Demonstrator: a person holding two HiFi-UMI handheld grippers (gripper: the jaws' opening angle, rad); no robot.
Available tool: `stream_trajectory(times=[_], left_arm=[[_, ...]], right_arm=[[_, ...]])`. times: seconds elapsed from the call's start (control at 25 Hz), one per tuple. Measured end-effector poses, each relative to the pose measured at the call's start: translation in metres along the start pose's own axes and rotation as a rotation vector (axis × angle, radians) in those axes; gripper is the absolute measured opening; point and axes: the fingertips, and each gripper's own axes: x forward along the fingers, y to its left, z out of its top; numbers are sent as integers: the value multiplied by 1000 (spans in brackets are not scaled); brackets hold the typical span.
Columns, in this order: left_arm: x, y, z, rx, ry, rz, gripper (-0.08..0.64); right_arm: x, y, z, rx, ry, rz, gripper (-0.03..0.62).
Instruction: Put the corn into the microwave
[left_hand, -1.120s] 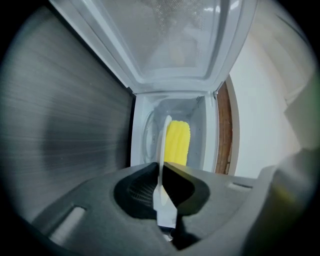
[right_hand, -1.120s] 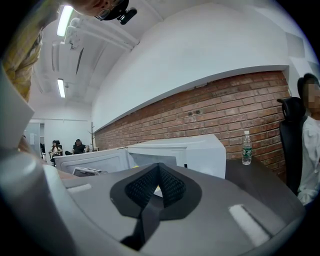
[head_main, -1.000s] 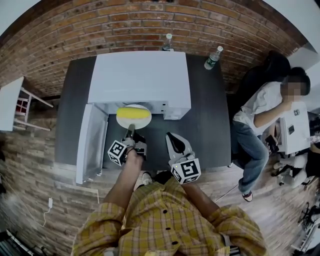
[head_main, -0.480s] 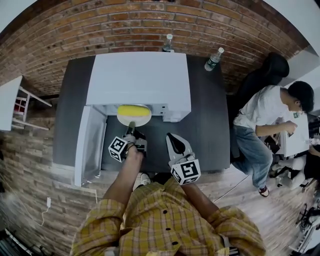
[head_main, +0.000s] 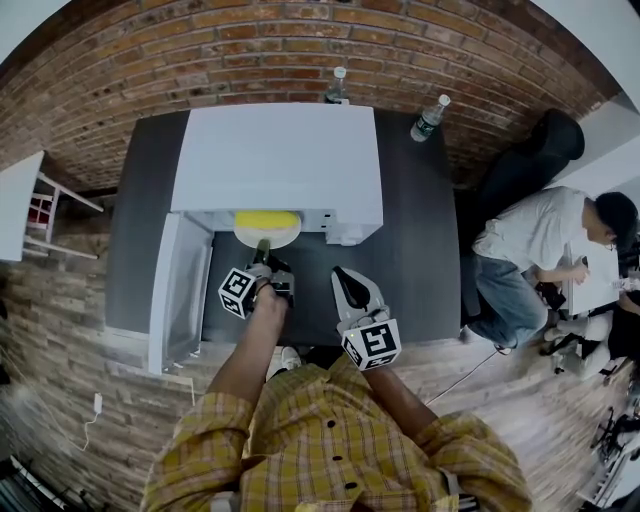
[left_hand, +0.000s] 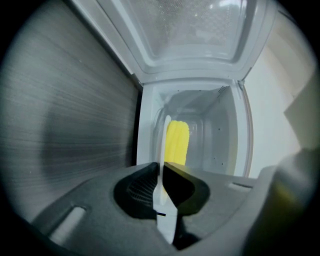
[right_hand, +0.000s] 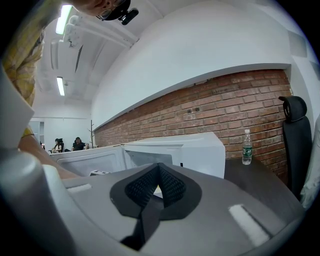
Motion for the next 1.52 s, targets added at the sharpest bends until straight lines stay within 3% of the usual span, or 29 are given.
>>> stream_trajectory(times=[0.44, 1.52], left_arm=[[11, 9, 3, 22, -3, 26, 26], [41, 0, 10, -22, -41, 54, 31]], right_arm=[[-1, -5, -1, 5, 2, -10, 3], [3, -3, -5, 10, 12, -1, 3]])
